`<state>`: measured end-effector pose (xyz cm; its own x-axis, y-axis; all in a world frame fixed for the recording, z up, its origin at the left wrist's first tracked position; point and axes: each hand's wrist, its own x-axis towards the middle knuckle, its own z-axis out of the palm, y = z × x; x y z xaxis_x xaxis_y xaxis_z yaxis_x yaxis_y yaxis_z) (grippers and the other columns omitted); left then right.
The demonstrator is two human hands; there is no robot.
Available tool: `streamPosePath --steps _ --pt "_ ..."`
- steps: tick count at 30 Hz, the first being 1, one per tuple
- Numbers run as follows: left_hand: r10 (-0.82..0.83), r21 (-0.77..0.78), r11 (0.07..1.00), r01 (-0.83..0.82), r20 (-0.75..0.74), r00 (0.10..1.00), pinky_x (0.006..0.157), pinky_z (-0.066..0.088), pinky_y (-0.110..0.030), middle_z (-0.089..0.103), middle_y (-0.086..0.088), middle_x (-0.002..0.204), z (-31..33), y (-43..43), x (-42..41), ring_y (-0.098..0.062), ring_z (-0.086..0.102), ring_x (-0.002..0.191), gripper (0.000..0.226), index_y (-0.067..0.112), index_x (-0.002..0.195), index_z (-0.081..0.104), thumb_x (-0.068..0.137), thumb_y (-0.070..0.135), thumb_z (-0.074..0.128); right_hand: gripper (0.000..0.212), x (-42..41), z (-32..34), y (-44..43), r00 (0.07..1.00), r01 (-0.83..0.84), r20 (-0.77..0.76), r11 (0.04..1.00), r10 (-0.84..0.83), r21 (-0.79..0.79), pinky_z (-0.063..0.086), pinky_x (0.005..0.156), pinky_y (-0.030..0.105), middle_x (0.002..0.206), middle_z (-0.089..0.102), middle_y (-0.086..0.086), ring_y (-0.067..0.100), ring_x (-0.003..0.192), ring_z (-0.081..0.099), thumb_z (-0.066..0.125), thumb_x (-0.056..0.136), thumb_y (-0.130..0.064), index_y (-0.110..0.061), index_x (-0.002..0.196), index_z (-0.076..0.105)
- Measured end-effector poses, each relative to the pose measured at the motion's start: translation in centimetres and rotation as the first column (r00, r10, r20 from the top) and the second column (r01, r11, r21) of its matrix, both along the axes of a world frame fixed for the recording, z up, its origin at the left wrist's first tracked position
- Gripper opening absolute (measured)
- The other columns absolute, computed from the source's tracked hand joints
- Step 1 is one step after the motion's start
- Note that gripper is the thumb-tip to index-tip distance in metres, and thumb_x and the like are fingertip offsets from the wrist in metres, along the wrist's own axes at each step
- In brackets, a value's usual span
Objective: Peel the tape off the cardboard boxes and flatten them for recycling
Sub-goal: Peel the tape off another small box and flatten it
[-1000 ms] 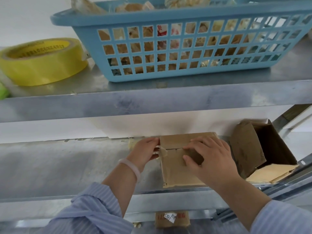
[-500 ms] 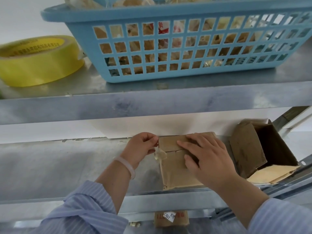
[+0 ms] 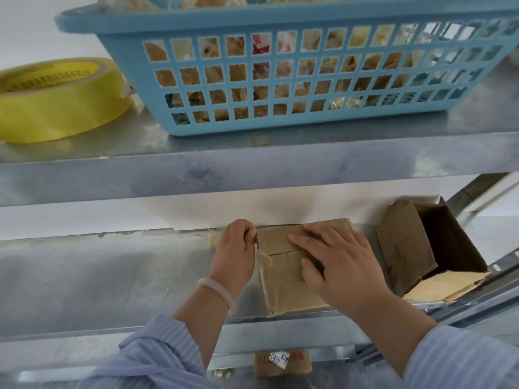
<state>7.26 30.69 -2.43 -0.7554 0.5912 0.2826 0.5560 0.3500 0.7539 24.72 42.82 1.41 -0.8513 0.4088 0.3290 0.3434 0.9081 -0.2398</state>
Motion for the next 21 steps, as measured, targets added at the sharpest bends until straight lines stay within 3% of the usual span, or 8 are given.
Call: streamPosePath --steps 3,6,12,16,19,21 --pt "0.0 0.059 0.998 -0.024 0.389 0.921 0.059 0.047 -0.009 0.064 0.004 0.078 1.0 0.3 -0.4 0.007 0.059 0.067 0.02 0.017 0.082 0.058 0.098 0.012 0.048 0.04 0.0 -0.1 0.1 1.0 0.007 0.005 1.0 -0.007 0.008 0.038 0.105 0.04 0.125 0.062 -0.008 0.017 0.118 0.055 0.046 0.086 -0.043 -0.036 0.119 0.068" --pt "-0.068 0.01 0.997 0.081 0.65 0.757 0.077 0.058 -0.027 0.074 -0.006 0.091 2.0 -0.2 -1.6 -0.014 0.07 0.089 0.025 0.008 0.097 0.069 0.099 0.025 0.051 0.04 0.0 -0.2 0.2 1.0 -0.003 -0.008 1.0 0.003 0.008 0.038 0.105 0.04 0.125 0.062 -0.007 0.017 0.117 0.056 0.046 0.087 -0.043 -0.036 0.119 0.068" --pt "-0.107 -0.028 0.984 0.175 0.695 0.711 0.076 0.059 -0.028 0.076 -0.005 0.09 3.6 -0.9 -3.1 -0.021 0.07 0.093 0.023 0.008 0.09 0.074 0.093 0.028 0.063 0.038 0.3 -0.3 0.2 1.0 -0.027 -0.008 1.0 0.028 0.003 0.038 0.105 0.041 0.127 0.062 -0.007 0.017 0.118 0.055 0.05 0.086 -0.042 -0.036 0.119 0.068" --pt "-0.048 -0.101 0.964 0.246 0.842 0.537 0.078 0.059 -0.035 0.074 -0.013 0.094 5.0 -0.5 -4.3 -0.024 0.07 0.089 0.018 0.004 0.091 0.071 0.089 0.021 0.069 0.039 0.4 -0.2 0.2 0.999 -0.05 0.004 0.999 0.05 0.001 0.036 0.107 0.039 0.128 0.061 -0.008 0.016 0.12 0.054 0.048 0.087 -0.043 -0.037 0.12 0.067" --pt "0.005 -0.29 0.85 0.441 0.84 0.542 0.071 0.055 -0.028 0.069 -0.004 0.078 6.5 -0.2 -5.6 -0.013 0.062 0.067 0.018 0.007 0.082 0.069 0.091 0.023 0.066 0.04 0.3 0.0 0.1 0.999 -0.049 -0.005 0.999 0.049 0.004 0.036 0.107 0.038 0.127 0.063 -0.007 0.017 0.119 0.056 0.047 0.086 -0.042 -0.036 0.12 0.068" --pt "0.017 -0.378 0.776 0.505 0.812 0.583 0.069 0.051 -0.026 0.067 -0.001 0.078 6.9 0.3 -5.9 -0.012 0.06 0.066 0.026 0.008 0.078 0.067 0.093 0.029 0.063 0.04 0.2 0.1 0.1 0.999 -0.045 -0.015 0.999 0.045 0.001 0.037 0.106 0.039 0.125 0.064 -0.006 0.018 0.118 0.057 0.047 0.086 -0.042 -0.035 0.118 0.069"
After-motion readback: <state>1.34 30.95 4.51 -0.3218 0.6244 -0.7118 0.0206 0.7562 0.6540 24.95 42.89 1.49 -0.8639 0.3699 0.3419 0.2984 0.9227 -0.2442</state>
